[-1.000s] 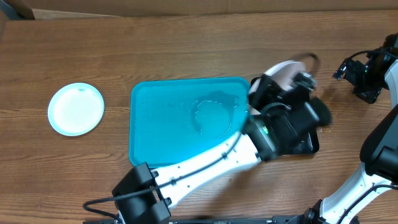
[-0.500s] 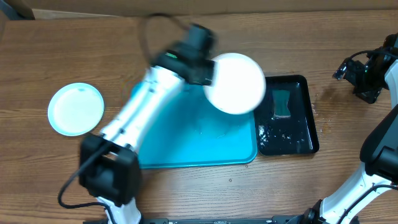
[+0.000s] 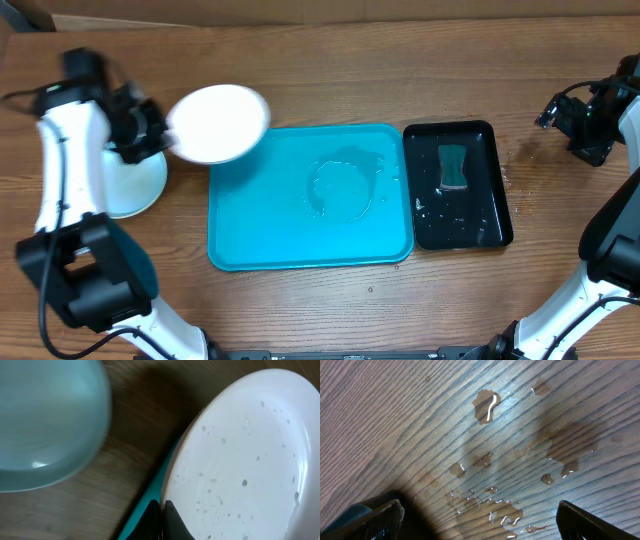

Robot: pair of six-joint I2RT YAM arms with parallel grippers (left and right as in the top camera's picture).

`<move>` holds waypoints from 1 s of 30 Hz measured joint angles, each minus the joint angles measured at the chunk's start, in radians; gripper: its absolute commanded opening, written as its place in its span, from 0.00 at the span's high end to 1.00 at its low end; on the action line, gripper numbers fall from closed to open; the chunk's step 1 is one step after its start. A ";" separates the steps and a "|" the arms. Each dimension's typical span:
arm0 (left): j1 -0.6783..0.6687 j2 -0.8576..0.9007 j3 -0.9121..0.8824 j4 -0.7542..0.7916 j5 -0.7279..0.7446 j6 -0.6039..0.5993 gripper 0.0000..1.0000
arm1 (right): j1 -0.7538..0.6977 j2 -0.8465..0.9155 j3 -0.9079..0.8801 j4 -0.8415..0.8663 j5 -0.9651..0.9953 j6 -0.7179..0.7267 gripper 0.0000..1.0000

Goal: Clean dirty plates on tray and stack at the side
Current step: 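Carry the white plate left and set it on the plate stack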

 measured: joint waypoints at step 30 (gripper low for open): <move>0.291 0.000 -0.240 0.256 -0.434 -0.290 0.93 | 0.000 0.000 0.000 0.000 0.000 0.000 0.00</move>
